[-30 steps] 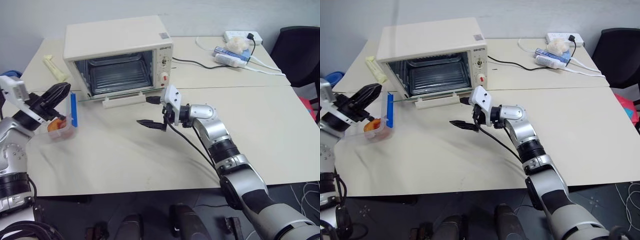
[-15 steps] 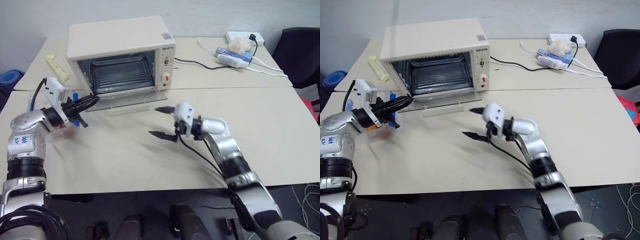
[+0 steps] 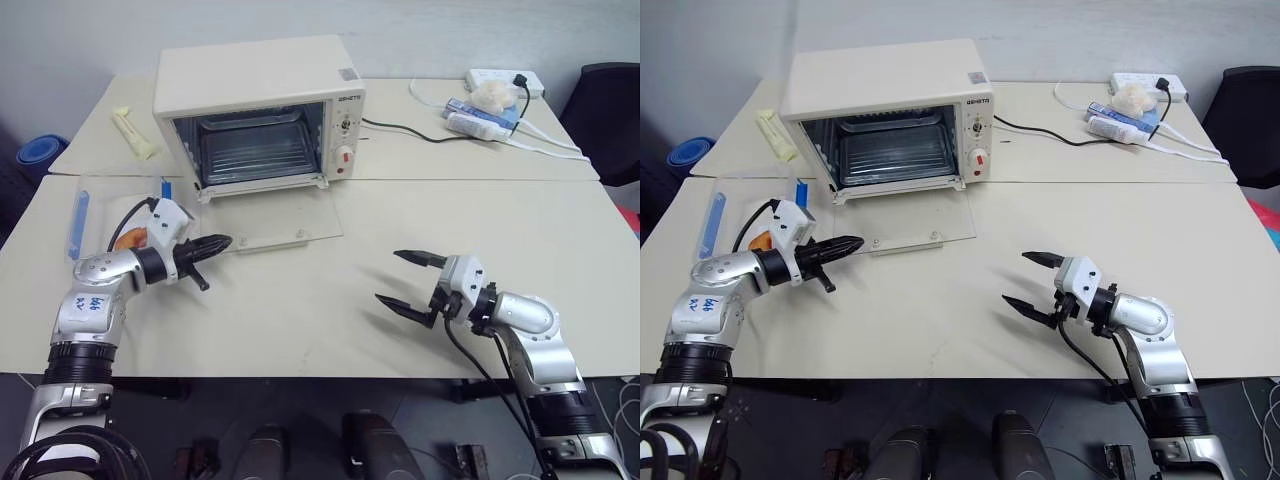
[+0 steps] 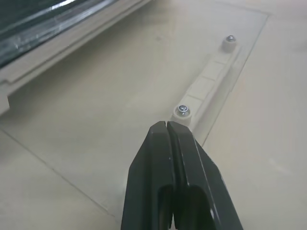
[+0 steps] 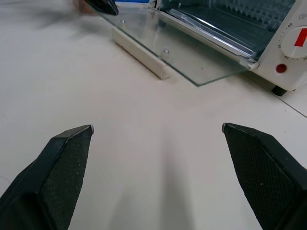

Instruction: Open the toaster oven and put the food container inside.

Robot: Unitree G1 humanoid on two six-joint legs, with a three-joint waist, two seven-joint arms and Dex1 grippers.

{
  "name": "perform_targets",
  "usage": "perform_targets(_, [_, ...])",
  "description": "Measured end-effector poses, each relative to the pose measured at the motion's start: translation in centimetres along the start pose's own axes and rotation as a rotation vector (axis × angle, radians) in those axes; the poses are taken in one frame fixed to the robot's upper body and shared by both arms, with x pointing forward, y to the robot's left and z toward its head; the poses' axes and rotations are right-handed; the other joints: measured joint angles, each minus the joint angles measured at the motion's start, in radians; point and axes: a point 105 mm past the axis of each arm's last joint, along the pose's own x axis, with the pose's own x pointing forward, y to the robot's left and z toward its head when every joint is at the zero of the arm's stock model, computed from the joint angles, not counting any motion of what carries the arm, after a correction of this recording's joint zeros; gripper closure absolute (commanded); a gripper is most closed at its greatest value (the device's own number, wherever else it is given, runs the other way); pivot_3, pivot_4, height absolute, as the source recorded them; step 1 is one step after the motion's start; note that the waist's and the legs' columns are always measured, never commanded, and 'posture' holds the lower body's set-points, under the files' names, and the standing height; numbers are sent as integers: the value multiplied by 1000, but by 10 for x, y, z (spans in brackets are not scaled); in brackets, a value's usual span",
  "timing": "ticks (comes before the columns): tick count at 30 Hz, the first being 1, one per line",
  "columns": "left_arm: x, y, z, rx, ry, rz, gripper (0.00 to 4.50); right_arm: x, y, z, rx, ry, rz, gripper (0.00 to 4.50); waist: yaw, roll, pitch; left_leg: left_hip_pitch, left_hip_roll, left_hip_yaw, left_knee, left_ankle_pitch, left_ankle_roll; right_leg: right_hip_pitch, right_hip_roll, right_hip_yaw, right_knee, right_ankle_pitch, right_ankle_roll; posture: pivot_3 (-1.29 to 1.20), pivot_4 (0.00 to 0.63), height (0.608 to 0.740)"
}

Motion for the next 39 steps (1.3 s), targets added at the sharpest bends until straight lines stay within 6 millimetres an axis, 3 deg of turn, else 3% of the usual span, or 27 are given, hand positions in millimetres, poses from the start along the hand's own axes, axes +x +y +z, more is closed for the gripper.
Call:
perform_targets(4, [1, -6, -1, -8, -3, 14, 4455, -6, -5, 7, 1, -40, -17, 0, 2, 0, 0, 1, 0, 0, 0, 0, 0, 1, 0, 0, 0, 0, 0, 0, 150, 740])
perform_targets(7, [-1, -21, 3, -84, -79, -10, 3931, -7, -5, 15, 30, -99, -12, 0, 0, 0, 0, 1, 0, 0, 0, 0, 0, 1, 0, 0, 0, 0, 0, 0, 150, 740])
perform_targets(10, [-28, -30, 27, -135, -206, -4, 3009, -10, -8, 30, 82, -184, -24, 0, -4, 0, 0, 1, 2, 0, -1, 0, 0, 1, 0, 1, -2, 0, 0, 0, 150, 740])
perform_targets(13, [-78, -22, 46, -159, -261, 108, 2089, -9, -6, 45, 94, -246, 3, 0, -8, 0, 0, 3, 2, 0, -3, -1, 1, 2, 1, 1, -2, 0, 0, 0, 150, 740])
perform_targets(15, [-104, -17, 38, -219, -237, 192, 1456, -8, -4, 47, 103, -260, 12, 0, -3, 0, 0, 6, 2, 0, -3, -2, 2, 5, 1, 1, -4, 0, 0, 0, 150, 740])
perform_targets(19, [-165, -19, -13, -417, -160, 435, 141, 0, -1, 54, 116, -328, 12, 0, -2, 0, 0, 8, 2, 0, -3, -3, 4, 9, 0, 0, -7, 0, 0, 0, 150, 740])
perform_targets(22, [-209, -17, -41, -542, -188, 665, 17, 9, 2, 61, 109, -389, 23, 0, 3, 0, 0, 9, 2, -2, -3, -3, 4, 12, 0, -2, -9, 0, 0, 0, 150, 740])
perform_targets(24, [-224, -17, -49, -590, -222, 768, 17, 16, 4, 69, 95, -425, 41, 0, 13, 0, 0, 11, 1, -7, -3, -3, 4, 17, -1, -5, -12, 0, 0, 0, 150, 740])
perform_targets(30, [-215, -21, -44, -719, -290, 821, 17, 18, 7, 72, 81, -438, 77, 0, 29, -1, 0, 11, 0, -8, -2, -4, 5, 18, -2, -5, -13, 0, 1, 0, 150, 740])
perform_targets(33, [-190, -13, -23, -831, -375, 790, 17, 17, 8, 71, 81, -424, 103, 0, 29, -1, -1, 11, 0, -9, -2, -4, 4, 18, -2, -6, -12, 0, 1, 0, 150, 740])
perform_targets(36, [-156, -3, -5, -968, -313, 819, 17, 16, 9, 69, 82, -407, 125, 0, 27, -2, -1, 11, 0, -8, -2, -4, 4, 17, -2, -5, -10, 1, 1, 0, 150, 740])
perform_targets(39, [-137, 12, 9, -1143, -322, 904, 17, 14, 11, 67, 86, -389, 149, 0, 25, -2, -1, 11, 0, -7, -1, -3, 1, 16, -1, -4, -10, 1, 1, 0, 150, 740])
